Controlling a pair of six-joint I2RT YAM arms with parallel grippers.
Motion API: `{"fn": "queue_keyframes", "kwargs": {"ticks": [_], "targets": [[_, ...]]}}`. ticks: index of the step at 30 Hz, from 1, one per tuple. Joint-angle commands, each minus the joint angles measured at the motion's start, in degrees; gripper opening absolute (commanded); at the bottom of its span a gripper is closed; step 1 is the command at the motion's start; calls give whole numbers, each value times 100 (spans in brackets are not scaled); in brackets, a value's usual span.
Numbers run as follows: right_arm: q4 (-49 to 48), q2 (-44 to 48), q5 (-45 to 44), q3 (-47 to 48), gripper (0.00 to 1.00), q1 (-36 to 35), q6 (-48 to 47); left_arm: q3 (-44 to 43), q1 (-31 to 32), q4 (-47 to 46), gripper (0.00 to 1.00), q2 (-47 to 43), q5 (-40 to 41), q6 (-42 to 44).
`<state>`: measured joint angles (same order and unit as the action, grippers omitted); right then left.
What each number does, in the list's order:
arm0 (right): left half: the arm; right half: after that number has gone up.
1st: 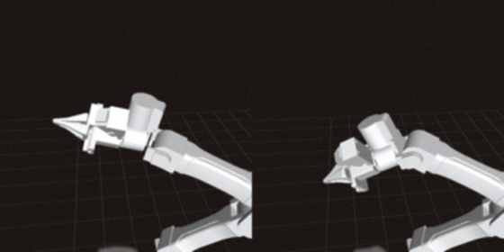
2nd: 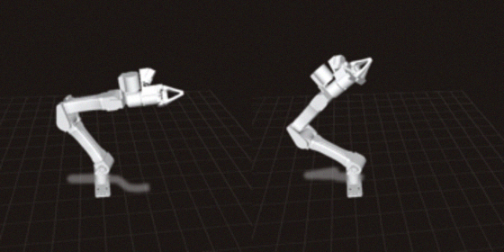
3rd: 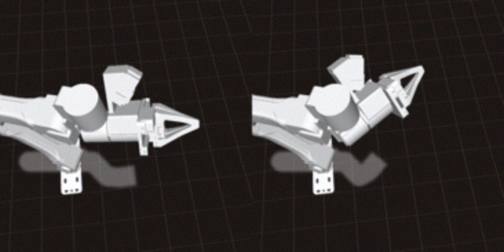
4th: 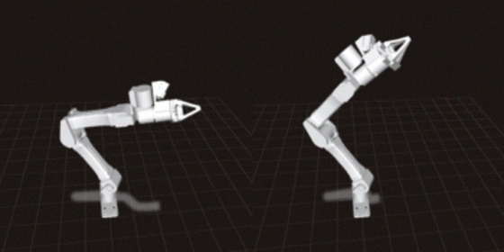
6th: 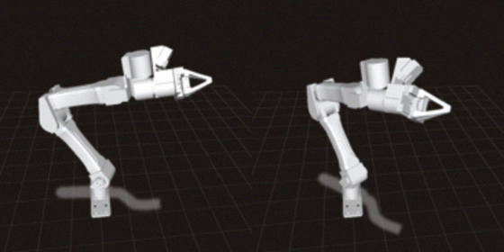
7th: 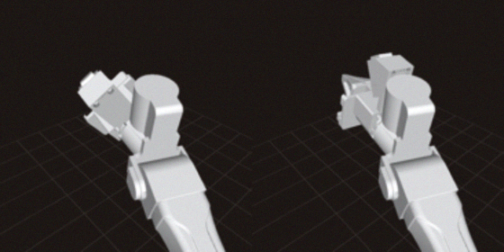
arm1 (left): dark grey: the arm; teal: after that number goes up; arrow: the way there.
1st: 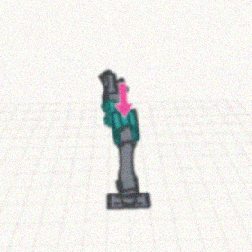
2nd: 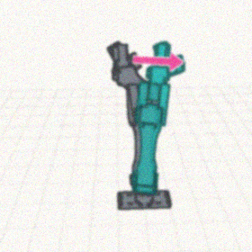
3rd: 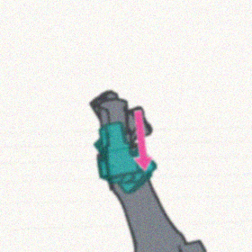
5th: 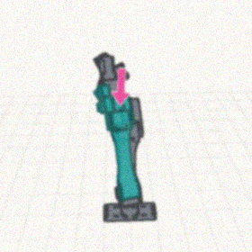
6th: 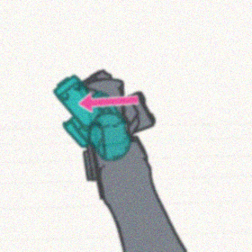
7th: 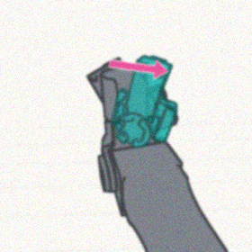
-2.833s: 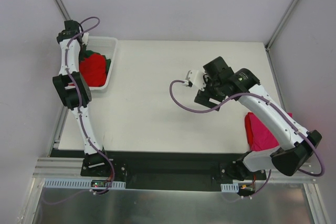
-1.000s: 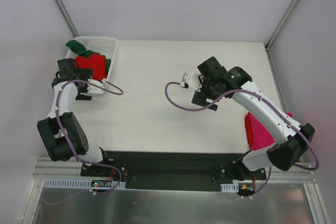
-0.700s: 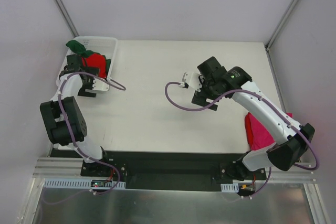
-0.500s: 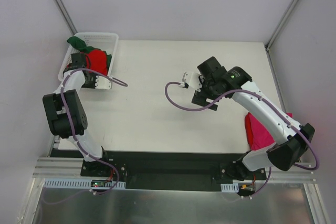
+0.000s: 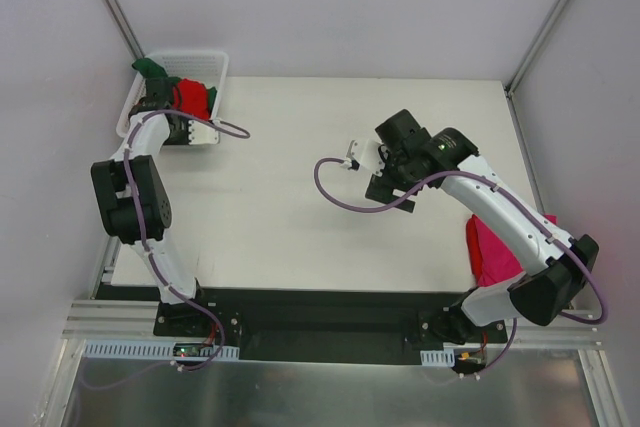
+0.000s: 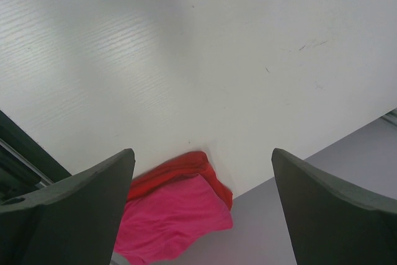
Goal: Fold and stack the t-shirts
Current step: Grab crumpled tshirt from bin with the left arm
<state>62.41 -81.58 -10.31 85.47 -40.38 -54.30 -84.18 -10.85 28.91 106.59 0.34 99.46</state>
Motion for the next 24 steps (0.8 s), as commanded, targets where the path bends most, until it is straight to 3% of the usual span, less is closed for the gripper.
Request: {"fn": "queue_keyframes", "kwargs": {"ticks": [1,15,24], "targets": [[43,72,-16,110,96,-23,-10,-591,39,-175,0,239,396,-428],[52,266,-68,-92,96,-14,-36,-810,-101,-192,0,714,1108,-796],[52,336,-68,-154,96,-14,-54,-494,-391,-192,0,442,1065,-647]]}}
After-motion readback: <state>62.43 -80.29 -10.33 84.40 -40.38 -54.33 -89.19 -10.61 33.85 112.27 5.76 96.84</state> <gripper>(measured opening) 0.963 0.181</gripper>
